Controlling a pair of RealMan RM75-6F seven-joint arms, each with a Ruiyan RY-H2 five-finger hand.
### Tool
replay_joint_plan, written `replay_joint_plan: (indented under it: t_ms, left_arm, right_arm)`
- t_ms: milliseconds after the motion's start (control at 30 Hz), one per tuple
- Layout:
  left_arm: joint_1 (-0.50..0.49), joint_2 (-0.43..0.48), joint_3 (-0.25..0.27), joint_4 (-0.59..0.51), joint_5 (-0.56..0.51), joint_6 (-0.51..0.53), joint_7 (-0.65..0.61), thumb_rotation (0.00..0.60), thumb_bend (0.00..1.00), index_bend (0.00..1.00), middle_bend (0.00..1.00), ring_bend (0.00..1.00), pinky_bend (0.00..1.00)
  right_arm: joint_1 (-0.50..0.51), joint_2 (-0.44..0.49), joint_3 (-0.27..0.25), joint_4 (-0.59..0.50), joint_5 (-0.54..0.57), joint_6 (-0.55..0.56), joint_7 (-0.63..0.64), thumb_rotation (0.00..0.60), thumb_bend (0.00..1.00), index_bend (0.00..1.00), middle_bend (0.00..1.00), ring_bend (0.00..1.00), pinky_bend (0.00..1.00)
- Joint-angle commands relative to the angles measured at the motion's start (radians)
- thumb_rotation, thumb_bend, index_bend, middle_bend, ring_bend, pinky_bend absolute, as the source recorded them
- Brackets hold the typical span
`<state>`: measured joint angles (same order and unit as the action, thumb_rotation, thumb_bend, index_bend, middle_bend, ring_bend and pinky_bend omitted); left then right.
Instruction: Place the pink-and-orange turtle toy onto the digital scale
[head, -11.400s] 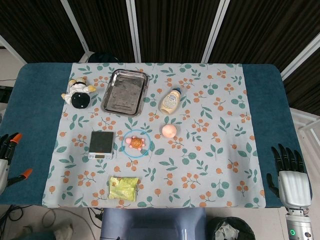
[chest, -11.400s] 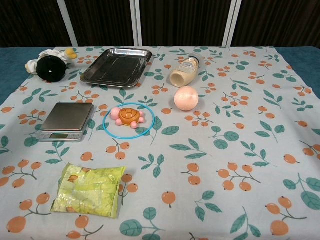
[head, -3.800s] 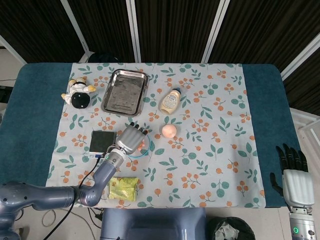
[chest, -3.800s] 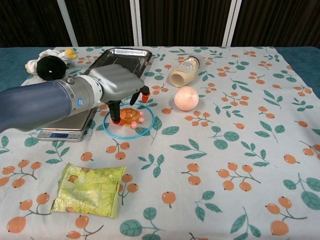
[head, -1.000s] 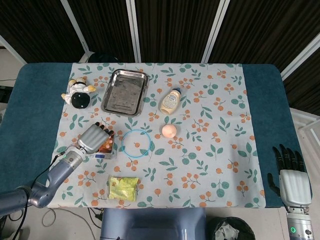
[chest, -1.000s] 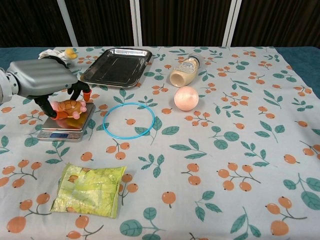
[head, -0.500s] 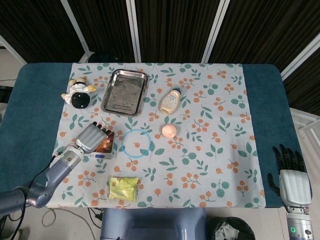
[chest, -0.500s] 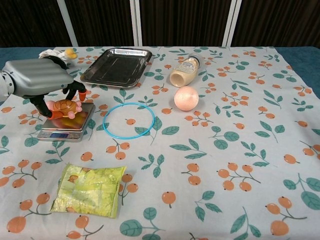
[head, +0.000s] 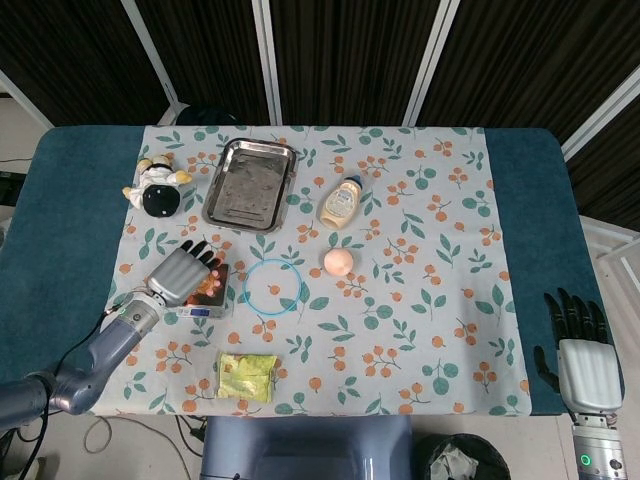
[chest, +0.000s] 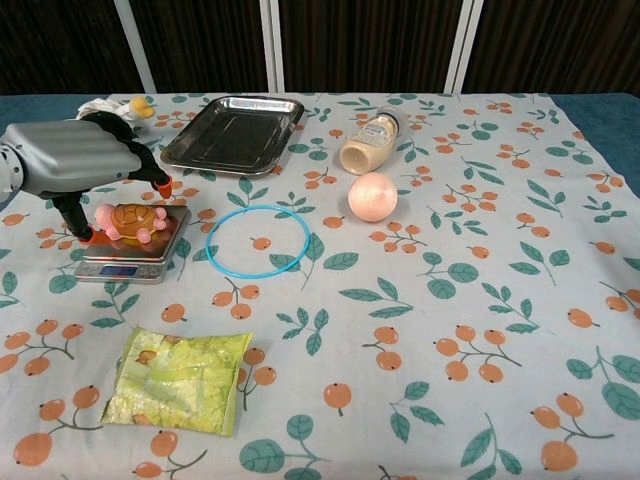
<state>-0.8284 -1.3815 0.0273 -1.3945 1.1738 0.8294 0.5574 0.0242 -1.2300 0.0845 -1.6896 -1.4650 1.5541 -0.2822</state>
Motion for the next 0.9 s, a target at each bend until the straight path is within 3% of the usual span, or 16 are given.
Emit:
replay_joint_plan:
  t_ms: [33,233,500,733,900]
  left_arm:
    - [0.003,0.029,-0.023,-0.048,-0.009,0.027,-0.001,0.6,0.17,0.23,0.19,0.08,0.19]
    - [0.051,0.118,-0.072,-0.168,0.057,0.172,-0.087,0.6,0.17,0.22,0.19,0.08,0.19]
    - [0.217,0.251,-0.03,-0.276,0.165,0.416,-0.2,0.6,0.18,0.16,0.12,0.05,0.19]
    - [0.403,0.298,0.048,-0.206,0.236,0.614,-0.363,0.6,0.18,0.1,0.06,0.02,0.18]
    - [0.486,0.296,0.074,-0.109,0.271,0.687,-0.49,0.6,0.18,0.09,0.06,0.02,0.18]
  right_arm:
    - [-0.001,0.0,0.001,0.001,0.0,0.002,0.002,0.6,0.5,0.01,0.0,0.01,0.0]
    - [-0.001,0.0,0.0,0.001,-0.002,0.002,0.005,0.6,0.5,0.01,0.0,0.01,0.0]
    - [-0.003,0.006,-0.002,-0.004,-0.006,0.004,0.011,0.6,0.5,0.01,0.0,0.01,0.0]
    - [-0.003,0.01,-0.001,0.0,-0.009,0.008,0.019,0.6,0.5,0.01,0.0,0.01,0.0]
    - [-0.003,0.01,-0.004,0.003,-0.026,0.014,0.026,0.6,0.5,0.01,0.0,0.01,0.0]
